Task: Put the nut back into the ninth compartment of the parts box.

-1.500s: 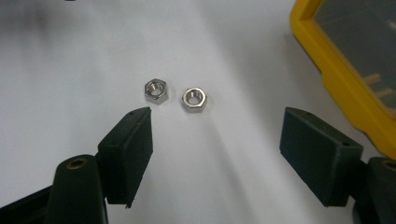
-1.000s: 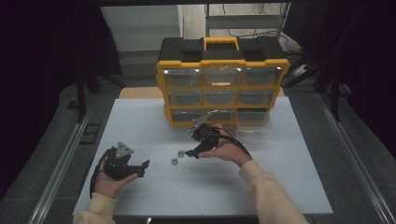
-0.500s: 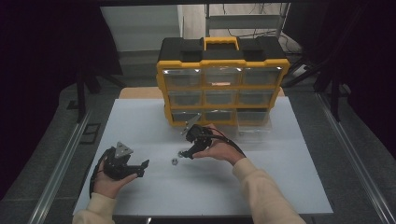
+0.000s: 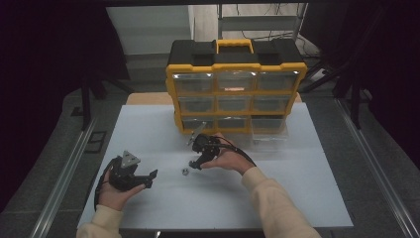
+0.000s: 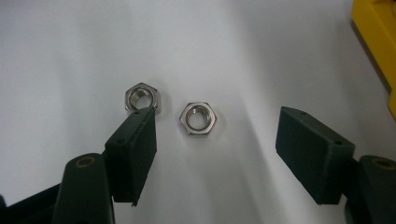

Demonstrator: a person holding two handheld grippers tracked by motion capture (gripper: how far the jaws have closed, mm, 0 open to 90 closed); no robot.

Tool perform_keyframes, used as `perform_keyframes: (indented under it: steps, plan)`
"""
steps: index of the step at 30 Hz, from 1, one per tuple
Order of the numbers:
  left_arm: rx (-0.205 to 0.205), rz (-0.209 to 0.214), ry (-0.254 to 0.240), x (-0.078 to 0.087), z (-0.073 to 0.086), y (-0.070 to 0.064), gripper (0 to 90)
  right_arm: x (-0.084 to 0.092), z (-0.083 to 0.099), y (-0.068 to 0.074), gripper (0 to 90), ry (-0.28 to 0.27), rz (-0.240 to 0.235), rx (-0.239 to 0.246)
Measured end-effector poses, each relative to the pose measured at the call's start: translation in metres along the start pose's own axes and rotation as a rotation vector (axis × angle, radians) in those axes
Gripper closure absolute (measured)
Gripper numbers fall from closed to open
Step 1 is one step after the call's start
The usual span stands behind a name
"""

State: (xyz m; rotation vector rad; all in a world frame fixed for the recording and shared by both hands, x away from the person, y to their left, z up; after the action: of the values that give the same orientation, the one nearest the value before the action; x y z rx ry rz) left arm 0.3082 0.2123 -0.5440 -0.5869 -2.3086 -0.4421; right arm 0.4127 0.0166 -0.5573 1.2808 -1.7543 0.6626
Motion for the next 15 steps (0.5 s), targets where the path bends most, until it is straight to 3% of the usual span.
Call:
perform_keyframes:
  steps: [15]
  plan:
    - [-0.005,0.0,0.005,0.0,0.0,0.0,11.8,-0.013,0.002,0.001,31.5,0.038,0.007,0.0]
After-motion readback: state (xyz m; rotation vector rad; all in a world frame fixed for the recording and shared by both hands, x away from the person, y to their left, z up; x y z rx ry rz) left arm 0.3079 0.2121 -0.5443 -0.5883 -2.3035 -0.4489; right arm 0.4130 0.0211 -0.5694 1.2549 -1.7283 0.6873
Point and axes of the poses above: each handheld gripper's, and its own axes: x roughly backward along the jaws, z roughly out of its underside, y roughly to its left, the point moved 7 cm from there along -x, roughly forward along the jaws, and after that the axes turned 9 degrees about -x, right-handed, at the moved point
